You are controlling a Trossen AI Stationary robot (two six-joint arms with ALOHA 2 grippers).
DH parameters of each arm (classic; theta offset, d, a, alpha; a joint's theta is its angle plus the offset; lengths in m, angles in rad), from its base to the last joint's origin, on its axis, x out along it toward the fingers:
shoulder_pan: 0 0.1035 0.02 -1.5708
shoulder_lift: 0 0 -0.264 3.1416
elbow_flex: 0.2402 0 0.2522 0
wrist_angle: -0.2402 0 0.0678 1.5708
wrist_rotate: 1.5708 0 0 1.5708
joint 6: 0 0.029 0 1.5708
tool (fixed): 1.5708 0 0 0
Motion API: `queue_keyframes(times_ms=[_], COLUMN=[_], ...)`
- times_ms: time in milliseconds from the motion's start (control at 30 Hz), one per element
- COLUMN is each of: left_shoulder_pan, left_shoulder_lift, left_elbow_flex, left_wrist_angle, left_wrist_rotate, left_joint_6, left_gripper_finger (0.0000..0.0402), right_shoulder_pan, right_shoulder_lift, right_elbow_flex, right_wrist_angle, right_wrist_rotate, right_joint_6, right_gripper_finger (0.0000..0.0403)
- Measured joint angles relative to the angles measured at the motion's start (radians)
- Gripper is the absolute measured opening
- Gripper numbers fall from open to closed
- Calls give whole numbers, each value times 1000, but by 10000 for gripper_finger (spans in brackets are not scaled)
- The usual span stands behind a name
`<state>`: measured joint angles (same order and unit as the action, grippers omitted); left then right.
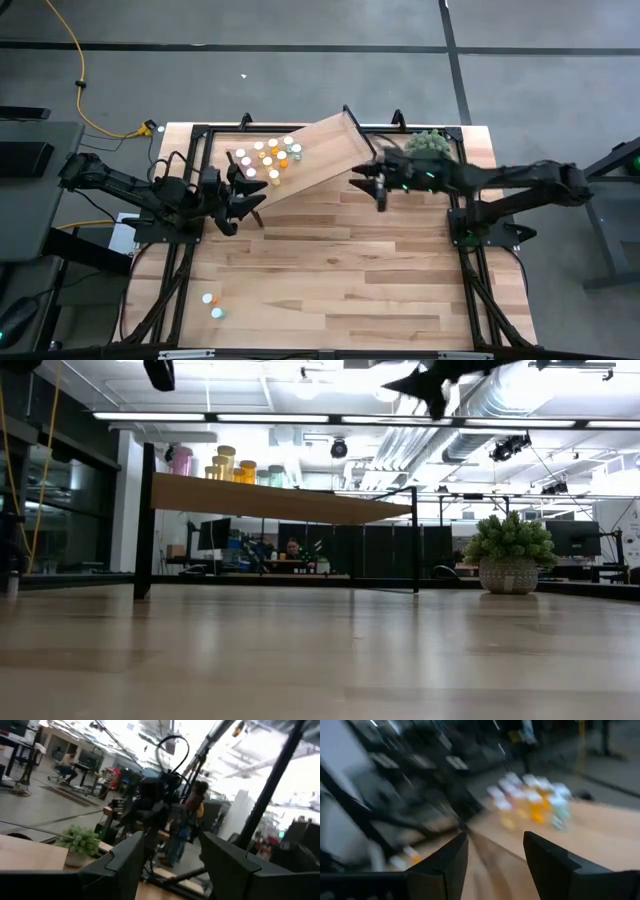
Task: Pick and place medicine bottles onto shelf by color
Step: Put the orange pill bottle on the shelf aligned with the other orange pill bottles
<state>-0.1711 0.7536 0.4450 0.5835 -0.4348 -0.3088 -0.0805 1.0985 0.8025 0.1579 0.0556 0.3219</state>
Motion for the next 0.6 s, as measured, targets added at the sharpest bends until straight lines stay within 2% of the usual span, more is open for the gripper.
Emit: queue_keyframes(times_ms=[67, 167, 267, 433, 500, 600], left_shoulder_pan=[0, 0, 0, 0, 0, -1], left_shoulder_lift=[0, 0, 0, 1, 2, 41], left_elbow_flex=[0, 0, 0, 6, 54, 212], left_wrist_angle=[-22, -44, -58, -95, -198, -521], left_wrist_rotate=[5, 5, 5, 5, 11, 73], left_joint_6=[31, 85, 102, 91, 65, 31], left_gripper_finger=[188, 188, 188, 188, 188, 188], right_shoulder_pan=[40, 81, 103, 110, 108, 108], right_shoulder_lift=[-45, -81, -95, -91, -90, -90], right_elbow_flex=[-74, -145, -160, -145, -145, -145], right_wrist_angle=[142, 275, 297, 296, 291, 292], right_wrist_rotate=[19, 65, 75, 75, 75, 75], right_joint_6=[7, -68, -155, -167, -166, -166], right_gripper_finger=[183, 183, 183, 183, 183, 183])
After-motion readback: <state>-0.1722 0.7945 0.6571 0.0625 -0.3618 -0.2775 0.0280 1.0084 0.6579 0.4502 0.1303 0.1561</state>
